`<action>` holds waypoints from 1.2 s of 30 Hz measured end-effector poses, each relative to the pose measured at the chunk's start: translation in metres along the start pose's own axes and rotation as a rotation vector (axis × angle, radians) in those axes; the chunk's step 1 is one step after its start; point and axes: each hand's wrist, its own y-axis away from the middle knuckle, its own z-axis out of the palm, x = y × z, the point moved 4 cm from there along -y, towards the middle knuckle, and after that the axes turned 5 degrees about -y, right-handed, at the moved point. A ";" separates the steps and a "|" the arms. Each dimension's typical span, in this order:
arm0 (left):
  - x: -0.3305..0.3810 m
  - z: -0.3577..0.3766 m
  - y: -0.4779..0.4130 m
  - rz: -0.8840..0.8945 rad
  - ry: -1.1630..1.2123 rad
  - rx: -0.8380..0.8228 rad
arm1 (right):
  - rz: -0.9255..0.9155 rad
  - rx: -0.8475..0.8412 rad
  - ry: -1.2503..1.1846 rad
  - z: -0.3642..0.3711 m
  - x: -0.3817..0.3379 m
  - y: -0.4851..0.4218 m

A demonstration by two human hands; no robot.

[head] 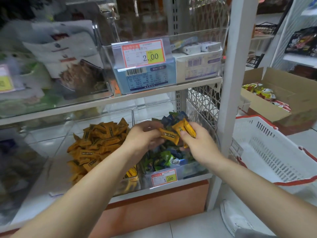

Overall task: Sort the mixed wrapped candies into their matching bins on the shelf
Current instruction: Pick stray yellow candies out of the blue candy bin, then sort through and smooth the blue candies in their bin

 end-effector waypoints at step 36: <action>-0.019 -0.179 0.063 0.087 -0.980 0.328 | -0.198 -0.325 0.626 0.076 -0.038 -0.006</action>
